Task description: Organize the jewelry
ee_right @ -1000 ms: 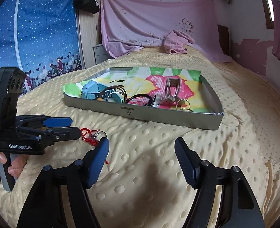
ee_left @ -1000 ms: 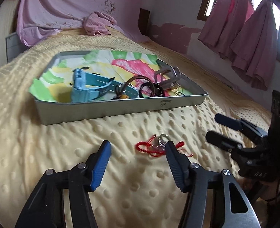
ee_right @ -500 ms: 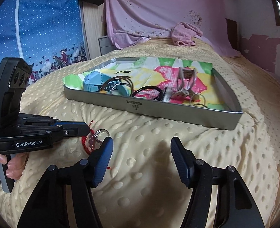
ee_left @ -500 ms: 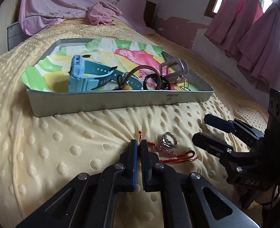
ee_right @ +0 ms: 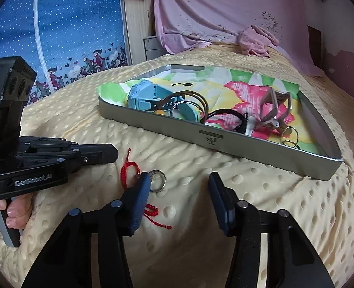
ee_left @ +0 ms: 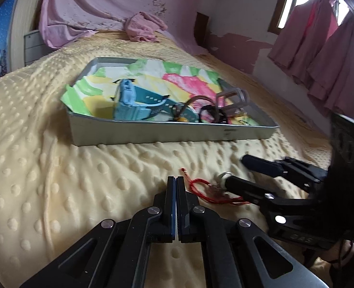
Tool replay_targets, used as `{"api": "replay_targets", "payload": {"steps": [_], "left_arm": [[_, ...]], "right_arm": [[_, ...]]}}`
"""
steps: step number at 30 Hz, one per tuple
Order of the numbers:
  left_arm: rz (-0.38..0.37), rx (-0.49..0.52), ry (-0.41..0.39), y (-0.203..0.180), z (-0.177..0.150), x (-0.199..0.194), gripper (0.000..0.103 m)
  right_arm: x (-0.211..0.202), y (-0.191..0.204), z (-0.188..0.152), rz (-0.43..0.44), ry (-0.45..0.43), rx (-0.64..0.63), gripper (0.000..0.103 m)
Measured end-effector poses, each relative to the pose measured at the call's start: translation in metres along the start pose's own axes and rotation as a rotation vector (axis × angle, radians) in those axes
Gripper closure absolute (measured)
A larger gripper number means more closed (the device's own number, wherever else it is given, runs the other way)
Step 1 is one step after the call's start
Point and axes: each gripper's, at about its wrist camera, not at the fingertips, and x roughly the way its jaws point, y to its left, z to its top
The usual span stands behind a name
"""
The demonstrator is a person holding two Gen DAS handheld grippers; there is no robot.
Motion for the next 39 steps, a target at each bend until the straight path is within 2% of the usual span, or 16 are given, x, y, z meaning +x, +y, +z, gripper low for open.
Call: {"api": "replay_targets", "payload": {"steps": [6,7,10,15,19,26,33,39], "left_arm": [[-0.045,-0.053,-0.01,0.008,-0.005,-0.005,0.102],[-0.046,-0.059,-0.005,0.009,-0.005,-0.004,0.102],[-0.04,-0.067,0.0,0.01,-0.004,-0.003,0.102],[-0.05,-0.05,0.001,0.007,-0.005,-0.002,0.102],[-0.075,-0.038,0.008,0.004,-0.005,-0.001,0.102],[-0.115,-0.021,0.044,-0.002,-0.004,0.005,0.1],[-0.103,-0.022,0.108,-0.004,-0.002,0.02,0.099],[-0.087,-0.046,0.132,-0.003,0.003,0.03,0.099]], "right_arm": [[0.0,0.002,0.0,0.028,0.005,-0.012,0.062],[0.001,0.003,0.0,0.031,0.008,-0.017,0.068],[0.004,0.006,0.0,0.052,0.017,-0.031,0.076],[0.008,0.013,0.001,0.076,0.038,-0.055,0.084],[0.01,0.016,0.0,0.078,0.055,-0.063,0.095],[0.007,0.011,-0.001,0.059,0.038,-0.032,0.101],[0.004,-0.005,-0.001,0.007,0.017,0.034,0.102],[0.003,-0.014,0.0,0.016,-0.004,0.079,0.103]]}}
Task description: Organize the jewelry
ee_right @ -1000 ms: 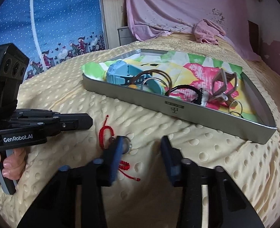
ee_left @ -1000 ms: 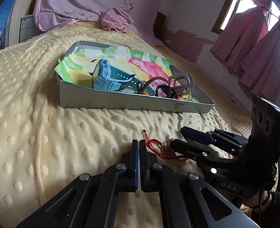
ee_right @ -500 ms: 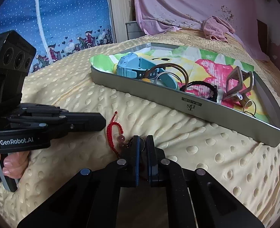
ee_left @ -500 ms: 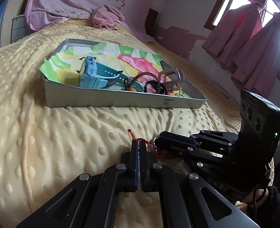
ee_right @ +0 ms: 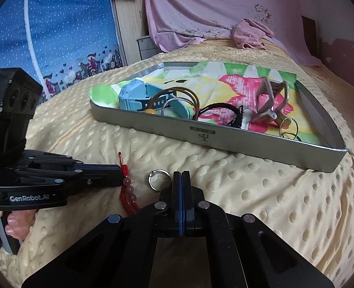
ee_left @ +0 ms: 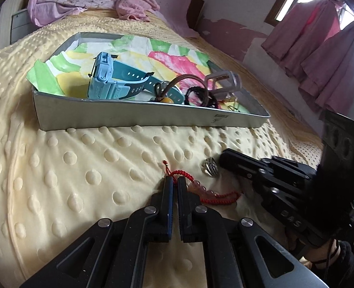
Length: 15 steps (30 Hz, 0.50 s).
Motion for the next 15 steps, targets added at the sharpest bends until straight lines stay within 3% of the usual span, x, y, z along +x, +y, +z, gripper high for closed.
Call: {"api": "replay_targets", "payload": {"steps": [8,10,12,15], "left_arm": [[0.047,0.032,-0.003,-0.007,0.005,0.007,0.1],[0.053,0.035,-0.008,-0.007,0.006,0.007,0.101],[0.061,0.032,-0.014,-0.007,0.005,0.006,0.102],[0.081,0.037,-0.024,-0.006,0.003,0.002,0.102]], "right_arm": [[0.003,-0.007,-0.001,0.078,0.007,0.04,0.099],[0.003,-0.004,-0.002,0.088,0.008,0.031,0.083],[0.002,0.0,-0.001,0.087,0.006,0.017,0.072],[0.003,0.003,-0.002,0.077,0.017,-0.004,0.072]]}}
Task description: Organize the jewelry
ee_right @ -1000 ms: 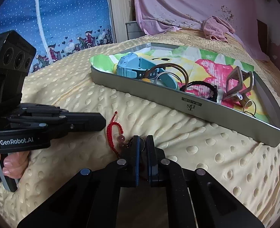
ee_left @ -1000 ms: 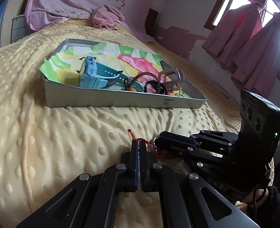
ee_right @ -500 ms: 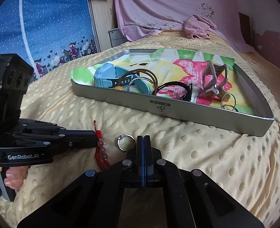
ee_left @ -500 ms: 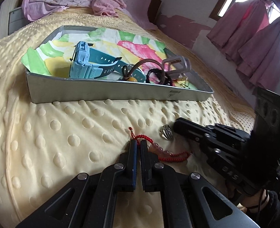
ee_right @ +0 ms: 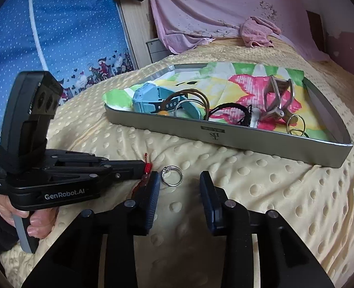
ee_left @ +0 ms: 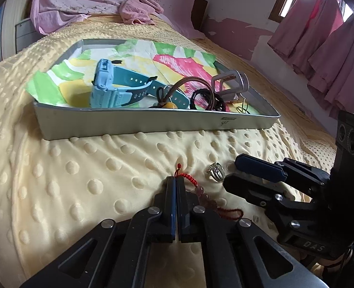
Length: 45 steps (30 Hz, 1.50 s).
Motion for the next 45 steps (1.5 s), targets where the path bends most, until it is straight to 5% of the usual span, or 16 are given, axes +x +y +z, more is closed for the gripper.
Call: {"api": "replay_targets", "payload": {"steps": [7,10,20,25,36,41,45], "left_arm": [[0.012,0.011,-0.011,0.002,-0.002,-0.004,0.102],[0.011,0.016,-0.017,0.002,-0.002,-0.005,0.102],[-0.028,0.016,-0.072,0.002,-0.006,-0.018,0.101],[-0.036,0.08,-0.038,-0.01,-0.007,-0.014,0.1],[-0.074,0.073,-0.016,-0.012,-0.006,-0.011,0.068],[-0.062,0.089,0.017,-0.02,-0.003,-0.002,0.069],[-0.045,0.085,0.025,-0.02,-0.003,0.001,0.091]], "right_arm": [[0.014,0.011,0.006,-0.027,0.035,-0.06,0.073],[0.011,0.009,0.005,-0.024,0.025,-0.05,0.085],[0.0,-0.012,0.004,-0.032,-0.028,0.047,0.085],[-0.001,-0.019,0.004,-0.036,-0.04,0.071,0.085],[-0.001,-0.028,0.005,-0.037,-0.057,0.117,0.085],[-0.001,-0.029,0.004,-0.038,-0.062,0.129,0.085],[0.001,-0.028,0.004,-0.037,-0.059,0.127,0.085]]}}
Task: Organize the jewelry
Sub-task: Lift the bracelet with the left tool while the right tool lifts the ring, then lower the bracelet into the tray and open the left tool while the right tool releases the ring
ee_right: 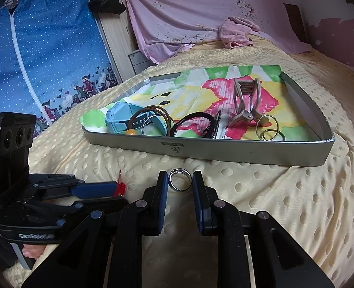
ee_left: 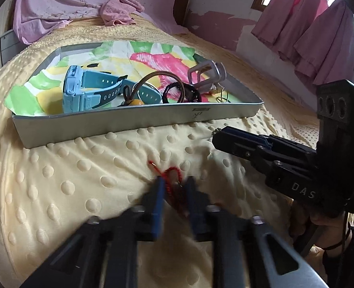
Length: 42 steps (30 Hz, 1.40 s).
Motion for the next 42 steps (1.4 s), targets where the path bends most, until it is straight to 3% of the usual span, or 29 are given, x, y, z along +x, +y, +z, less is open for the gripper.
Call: {"api": "replay_targets", "payload": {"steps": [13,26,35,42], "left_arm": [[0.098,0.097,-0.136,-0.024,0.002,-0.038,0.093],[0.086,0.023,-0.256,-0.016,0.034,-0.058,0.093],[0.066,-0.043,-0.321,-0.007,0.087,-0.039,0.093],[0.066,-0.109,-0.239,0.004,0.108,0.008,0.093]], "right_arm": [[-0.005,-0.001,-0.002,0.004,-0.023,0.001,0.085],[-0.026,-0.004,0.013,-0.008,-0.156,-0.01,0.085],[-0.025,-0.026,0.04,-0.075,-0.2,-0.011,0.085],[0.0,-0.051,0.048,-0.087,-0.137,0.05,0.085]]}}
